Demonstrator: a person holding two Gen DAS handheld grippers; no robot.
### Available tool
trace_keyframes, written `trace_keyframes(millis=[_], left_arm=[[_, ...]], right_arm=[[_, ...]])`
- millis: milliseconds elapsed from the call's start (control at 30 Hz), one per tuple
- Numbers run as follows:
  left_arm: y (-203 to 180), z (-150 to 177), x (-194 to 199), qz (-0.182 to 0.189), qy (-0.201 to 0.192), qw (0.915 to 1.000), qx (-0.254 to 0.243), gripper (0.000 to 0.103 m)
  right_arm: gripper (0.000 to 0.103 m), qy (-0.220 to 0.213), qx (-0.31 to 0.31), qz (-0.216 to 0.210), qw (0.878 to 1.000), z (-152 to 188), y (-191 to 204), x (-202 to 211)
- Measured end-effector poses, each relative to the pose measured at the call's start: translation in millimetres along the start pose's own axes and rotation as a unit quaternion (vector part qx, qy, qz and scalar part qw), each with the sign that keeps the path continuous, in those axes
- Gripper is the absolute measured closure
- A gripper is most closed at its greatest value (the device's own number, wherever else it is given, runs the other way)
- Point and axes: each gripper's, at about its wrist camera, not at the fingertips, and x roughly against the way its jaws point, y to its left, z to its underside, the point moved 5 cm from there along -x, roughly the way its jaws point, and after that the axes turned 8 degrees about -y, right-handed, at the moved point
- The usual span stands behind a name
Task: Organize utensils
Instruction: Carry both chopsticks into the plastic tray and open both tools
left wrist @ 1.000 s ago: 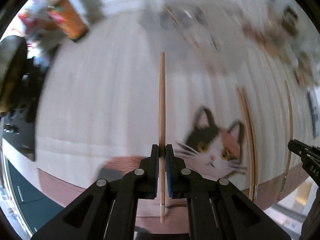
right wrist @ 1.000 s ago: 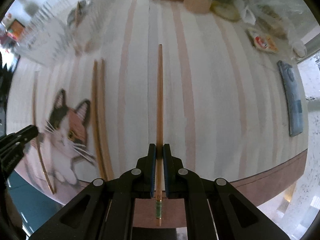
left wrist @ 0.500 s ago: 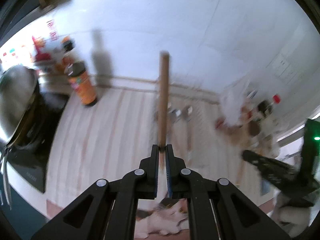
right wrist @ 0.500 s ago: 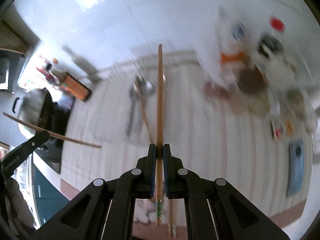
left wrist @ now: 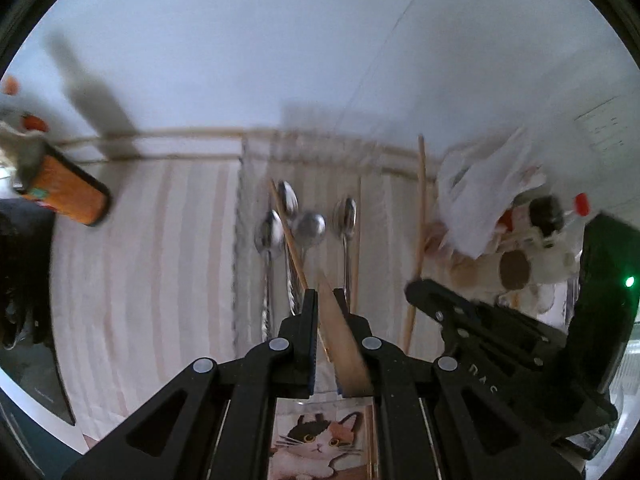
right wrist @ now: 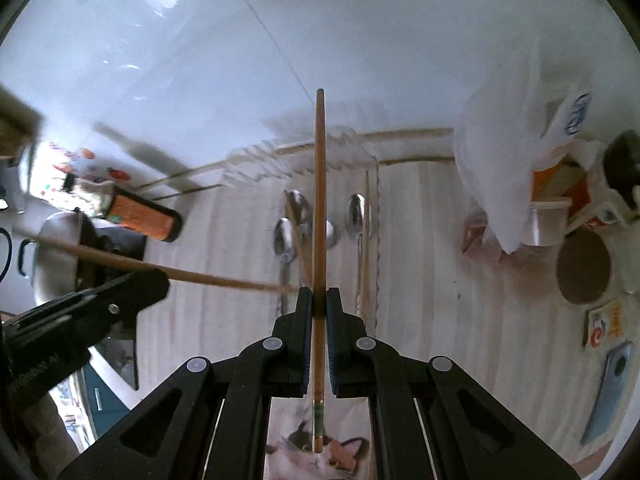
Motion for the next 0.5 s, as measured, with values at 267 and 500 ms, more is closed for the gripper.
trace_keyframes(millis=[267,500], left_arm=[[9.4,-5.6,-7.7,-0.008,0.013,0.9997,0.017,0.097],[8.8,3.2,22.1,-0.019,-0.028,0.9994,-0.011,0.052]], right_arm=[[0.094,0.037,-0.015,0.016,0.999,-6.9,-10.0,-49.4],[0.084,0.021,-0.02,0.018,0.999,-2.2,-18.3,-36.8]])
